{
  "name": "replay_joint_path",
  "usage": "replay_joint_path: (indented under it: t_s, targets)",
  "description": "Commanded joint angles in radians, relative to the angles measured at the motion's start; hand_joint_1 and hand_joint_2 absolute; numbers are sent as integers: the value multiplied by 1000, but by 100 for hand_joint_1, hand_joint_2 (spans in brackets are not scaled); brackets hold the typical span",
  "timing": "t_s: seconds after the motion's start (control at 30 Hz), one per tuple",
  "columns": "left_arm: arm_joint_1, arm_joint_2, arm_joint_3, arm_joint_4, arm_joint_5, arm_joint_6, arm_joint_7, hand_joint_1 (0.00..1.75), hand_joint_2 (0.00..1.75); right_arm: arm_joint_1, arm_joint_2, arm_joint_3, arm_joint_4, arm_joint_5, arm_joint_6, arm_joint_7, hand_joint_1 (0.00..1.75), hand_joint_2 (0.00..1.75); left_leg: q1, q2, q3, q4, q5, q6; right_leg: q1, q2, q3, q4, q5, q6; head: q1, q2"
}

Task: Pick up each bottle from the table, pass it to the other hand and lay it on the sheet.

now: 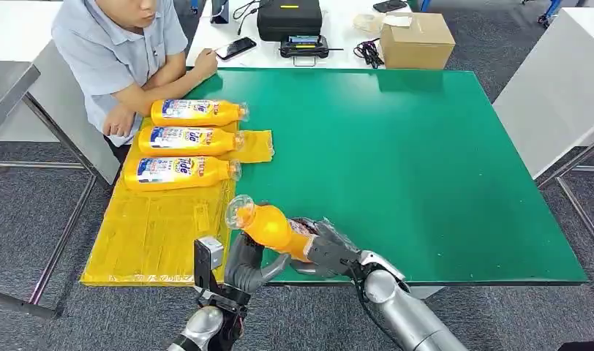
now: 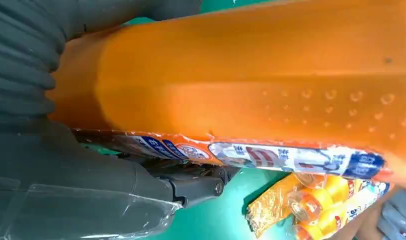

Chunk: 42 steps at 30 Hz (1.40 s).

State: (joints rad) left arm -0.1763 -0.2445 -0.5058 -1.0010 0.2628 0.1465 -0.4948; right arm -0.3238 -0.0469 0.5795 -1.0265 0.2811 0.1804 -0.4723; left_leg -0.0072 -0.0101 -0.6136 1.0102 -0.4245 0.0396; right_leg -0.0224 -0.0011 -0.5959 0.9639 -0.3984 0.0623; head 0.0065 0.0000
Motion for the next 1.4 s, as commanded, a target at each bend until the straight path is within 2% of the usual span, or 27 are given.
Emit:
replay_joint_path:
  t_s: [0.03,0.07,0.1,0.13,0.17,0.33,0.4,0.43,0.53,0.67,0.7,0.73,0.77,0.8,0.97,1.1,1.2,1.23,1.3,1.4]
  targets:
    - [-61,10,-14,70,-6,-6,-4,0,175,-52,8,44,71,7,-3,-4,175,175,1,2,4,0,-2,-2,1,1,3,0,-1,-3,0,0]
    - [-63,8,-13,68,-6,-5,-3,7,175,-51,8,45,72,8,-4,-4,173,175,1,1,2,0,-1,-2,1,1,2,0,-1,-2,0,0]
    - [-71,-1,-7,78,-20,50,7,91,175,-47,9,43,74,11,-11,-4,171,175,1,2,5,0,-2,-3,1,1,4,0,-2,-3,0,0]
    - [-74,-2,-7,79,-21,51,6,159,175,-46,10,44,75,12,-12,-4,171,175,1,1,4,0,-2,-2,1,1,3,0,-1,-3,0,0]
    - [-79,-6,-4,86,-17,51,7,169,175,-47,12,46,77,13,-14,-4,171,175,1,1,2,0,-1,-2,1,0,2,0,-1,-2,0,0]
    - [-81,-7,-3,87,-17,50,7,169,175,-48,14,46,77,13,-14,-3,171,175,1,2,3,0,-1,-2,1,1,3,0,-1,-2,0,0]
    - [-84,-10,2,99,-7,47,9,175,175,-50,14,46,79,14,-19,-3,169,175,1,2,5,0,-2,-2,1,1,4,0,-1,-3,0,0]
    - [-86,-11,3,103,-3,43,9,175,175,-52,14,47,80,14,-23,-3,175,175,1,1,4,0,-2,-2,1,1,3,0,-1,-3,0,0]
    - [-88,-14,6,107,5,37,14,175,175,-56,17,49,81,16,-23,-3,175,175,1,2,4,0,-1,-2,1,1,3,0,-1,-3,0,0]
    - [-92,-16,6,115,10,30,13,175,175,-65,23,50,90,18,-25,-1,155,175,1,1,2,0,-1,-1,1,1,1,0,0,-2,0,0]
    - [-76,-31,20,100,15,40,2,175,175,-64,24,49,95,19,-27,-1,143,175,1,2,4,1,-2,-2,1,1,3,0,-1,-3,0,0]
    - [-71,-33,21,93,11,46,1,175,175,-63,25,49,97,19,-28,-1,73,175,1,2,3,0,-1,-2,1,1,3,0,-1,-2,0,0]
    - [-66,-33,23,83,10,50,2,175,175,-63,25,49,100,20,-31,0,12,175,0,2,2,0,-1,-1,1,1,2,0,0,-2,0,0]
    - [-61,-32,27,73,2,61,6,175,175,-63,29,44,105,21,-37,1,0,175,0,1,1,0,0,-1,0,1,1,0,0,-1,0,0]
    - [-58,-27,38,55,1,55,8,175,175,-63,31,41,113,29,-50,8,0,175,2,3,5,1,-3,-3,2,2,5,0,-2,-3,0,0]
    - [-58,-6,27,17,-75,123,30,175,175,-36,38,23,102,66,-122,14,0,175,1,2,3,0,-1,-2,1,1,2,0,-1,-2,0,0]
    - [-53,2,32,-17,-112,149,36,175,175,-13,43,1,88,88,-164,17,0,175,2,2,6,0,-3,-3,2,1,6,0,-3,-4,0,0]
    - [-50,5,36,-33,-118,153,39,175,175,-6,45,-10,85,104,-196,18,0,175,1,1,3,0,-1,-2,1,0,3,0,-1,-2,0,0]
    - [-47,17,43,-65,-134,165,42,175,175,4,48,-31,88,102,-209,27,0,175,2,2,6,0,-3,-3,2,1,6,0,-3,-4,0,0]
    - [-36,31,48,-109,-154,177,47,175,175,10,47,-47,90,113,-229,31,0,175,1,1,2,0,-1,-2,1,1,2,-1,-1,-2,0,0]
